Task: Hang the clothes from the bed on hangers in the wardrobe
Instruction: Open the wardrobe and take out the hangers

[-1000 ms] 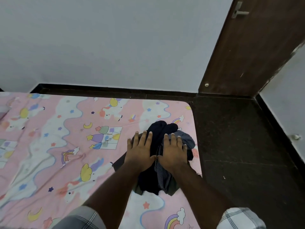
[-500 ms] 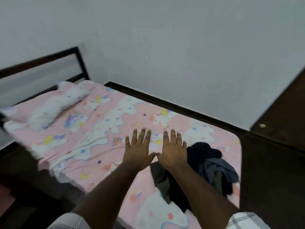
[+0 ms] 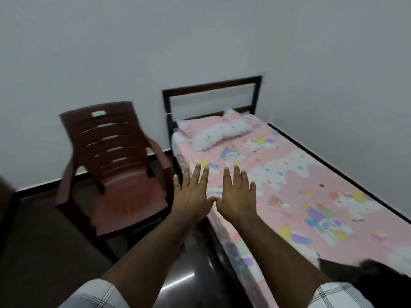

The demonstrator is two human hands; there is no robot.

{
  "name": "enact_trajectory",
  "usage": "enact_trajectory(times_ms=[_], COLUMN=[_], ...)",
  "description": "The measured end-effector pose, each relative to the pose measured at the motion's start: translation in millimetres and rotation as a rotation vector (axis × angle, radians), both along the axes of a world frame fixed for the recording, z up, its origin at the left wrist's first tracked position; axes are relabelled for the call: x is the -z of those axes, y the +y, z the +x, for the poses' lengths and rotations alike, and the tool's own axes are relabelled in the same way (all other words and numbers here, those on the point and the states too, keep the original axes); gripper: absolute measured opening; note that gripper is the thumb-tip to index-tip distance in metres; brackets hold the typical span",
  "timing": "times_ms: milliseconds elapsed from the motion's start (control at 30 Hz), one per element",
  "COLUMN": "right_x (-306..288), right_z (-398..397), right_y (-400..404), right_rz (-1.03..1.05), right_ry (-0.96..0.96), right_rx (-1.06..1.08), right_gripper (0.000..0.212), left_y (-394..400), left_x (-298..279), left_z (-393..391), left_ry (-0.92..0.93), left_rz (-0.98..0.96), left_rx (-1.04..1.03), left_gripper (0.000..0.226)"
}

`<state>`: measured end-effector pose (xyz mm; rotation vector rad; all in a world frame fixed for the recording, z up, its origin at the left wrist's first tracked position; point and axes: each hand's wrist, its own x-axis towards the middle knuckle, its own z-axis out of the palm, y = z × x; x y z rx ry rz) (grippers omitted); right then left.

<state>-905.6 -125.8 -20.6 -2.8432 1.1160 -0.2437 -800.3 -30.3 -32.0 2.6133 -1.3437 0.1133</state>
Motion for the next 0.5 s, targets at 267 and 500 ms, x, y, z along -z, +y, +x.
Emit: enact_trajectory(times_ms=[267,500], right_x=[-16,-8], right_z=[152,271], right_y=[103,182], right_rz=[-0.035,0.002], right_ry=[-0.022,-0.026], right_rx=[-0.307,-0.642], right_gripper=[0.097,0.096], left_y=[126,225], left_x=[-5,2], left_z=[114,194], left_ry=[0.021,-0.009], left_rz=[-0.05,0.013], left_rx=[-0.333,-0.648], left_gripper=[0.093,0.092])
